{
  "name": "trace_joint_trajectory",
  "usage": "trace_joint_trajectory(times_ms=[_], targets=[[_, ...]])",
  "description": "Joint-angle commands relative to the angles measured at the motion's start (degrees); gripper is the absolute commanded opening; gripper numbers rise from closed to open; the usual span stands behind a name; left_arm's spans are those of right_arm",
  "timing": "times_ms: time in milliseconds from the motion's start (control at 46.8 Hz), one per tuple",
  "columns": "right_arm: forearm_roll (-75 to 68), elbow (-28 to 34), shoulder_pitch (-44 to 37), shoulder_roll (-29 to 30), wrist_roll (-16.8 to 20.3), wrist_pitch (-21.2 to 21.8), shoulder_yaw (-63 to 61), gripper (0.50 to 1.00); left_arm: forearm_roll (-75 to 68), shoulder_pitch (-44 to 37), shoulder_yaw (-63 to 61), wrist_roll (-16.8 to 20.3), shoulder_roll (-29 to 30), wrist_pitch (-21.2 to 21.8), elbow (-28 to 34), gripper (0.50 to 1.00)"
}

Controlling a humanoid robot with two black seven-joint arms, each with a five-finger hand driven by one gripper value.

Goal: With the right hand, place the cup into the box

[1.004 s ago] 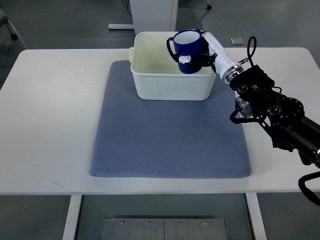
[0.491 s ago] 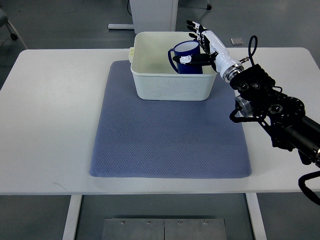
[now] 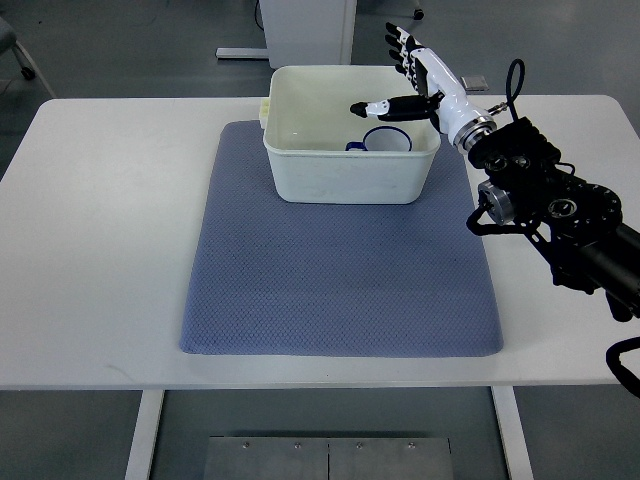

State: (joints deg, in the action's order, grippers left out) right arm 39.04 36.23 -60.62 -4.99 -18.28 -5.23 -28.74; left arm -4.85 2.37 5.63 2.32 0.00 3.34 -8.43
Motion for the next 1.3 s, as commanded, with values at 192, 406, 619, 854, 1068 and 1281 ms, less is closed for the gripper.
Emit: trace_joint_trajectory(times_ms=[192,406,619,854,1068,1281], targets=[[-6.8,4.7,-0.4,-7.7,0.5,0.2,-0.3,0.998,0.0,0.0,0.1,0.0,0.0,0.0,0.0,1.000],[-11.0,9.0,3.2,-13.2,3.7,1.4,-4.9,0.998,0.0,0.0,0.1,0.0,0.0,0.0,0.0,1.000],[-10.9,11.9,12.5,-13.8,11.6,7.7,-21.4,1.000,0.0,0.0,0.1,0.1,0.0,0.0,0.0,1.000],[-10.8,12.7,19.2,-11.5,14.3,8.8,-32.2,1.000,0.0,0.0,0.1,0.1,0.0,0.0,0.0,1.000],[-10.6,12.5,23.4,-6.8,12.9,8.5,-38.1,1.000,0.0,0.0,0.1,0.1,0.0,0.0,0.0,1.000],[-10.6,11.7,25.5,-4.5,12.9,8.0,-38.3,1.000,0.0,0.0,0.1,0.1,0.0,0.0,0.0,1.000]])
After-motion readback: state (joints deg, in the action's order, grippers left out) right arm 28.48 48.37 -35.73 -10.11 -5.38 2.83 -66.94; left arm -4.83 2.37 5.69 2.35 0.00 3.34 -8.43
